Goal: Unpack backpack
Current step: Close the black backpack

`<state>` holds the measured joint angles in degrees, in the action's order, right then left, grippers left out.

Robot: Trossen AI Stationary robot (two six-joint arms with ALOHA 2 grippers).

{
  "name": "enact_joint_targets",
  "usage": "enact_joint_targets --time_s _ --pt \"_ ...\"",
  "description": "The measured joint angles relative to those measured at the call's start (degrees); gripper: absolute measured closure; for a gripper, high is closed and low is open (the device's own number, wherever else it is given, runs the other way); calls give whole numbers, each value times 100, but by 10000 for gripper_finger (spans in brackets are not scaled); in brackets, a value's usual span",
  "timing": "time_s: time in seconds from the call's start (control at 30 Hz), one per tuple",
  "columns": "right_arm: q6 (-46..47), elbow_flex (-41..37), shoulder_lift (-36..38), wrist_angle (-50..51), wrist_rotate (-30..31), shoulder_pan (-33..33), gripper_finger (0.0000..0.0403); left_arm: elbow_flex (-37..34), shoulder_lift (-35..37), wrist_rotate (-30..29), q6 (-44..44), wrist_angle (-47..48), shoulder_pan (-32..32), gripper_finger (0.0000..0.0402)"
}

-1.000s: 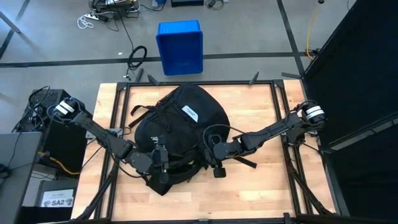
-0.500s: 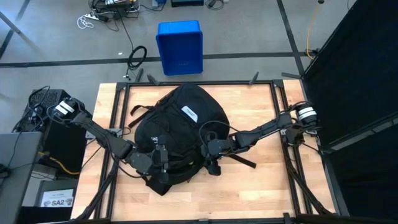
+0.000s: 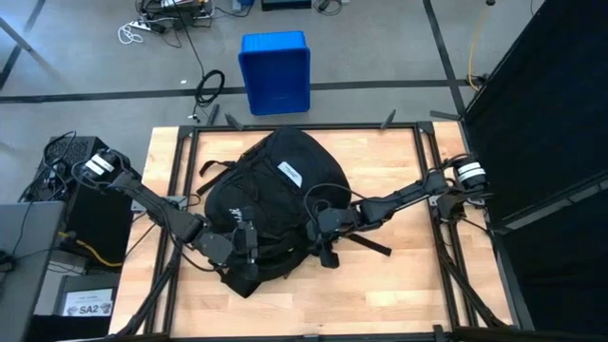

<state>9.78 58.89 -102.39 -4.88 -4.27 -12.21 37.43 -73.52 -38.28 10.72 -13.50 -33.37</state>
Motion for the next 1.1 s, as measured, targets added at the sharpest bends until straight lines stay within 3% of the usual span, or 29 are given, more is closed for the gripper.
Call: enact_joint_targets --time_s 0.33,0.63,0.9,1.1 --pt "-214 0 841 271 437 -58 403 0 0 289 1 -5 0 341" --pt "-350 0 1688 1386 1453 -67 403 -2 -49 610 -188 -369 3 341" --pt "-308 0 1774 2379 2297 201 403 -1 -577 1165 -1060 -1532 74 341" --pt "-234 -2 1731 2846 2551 530 403 -2 -891 1360 -1022 -1711 217 341"
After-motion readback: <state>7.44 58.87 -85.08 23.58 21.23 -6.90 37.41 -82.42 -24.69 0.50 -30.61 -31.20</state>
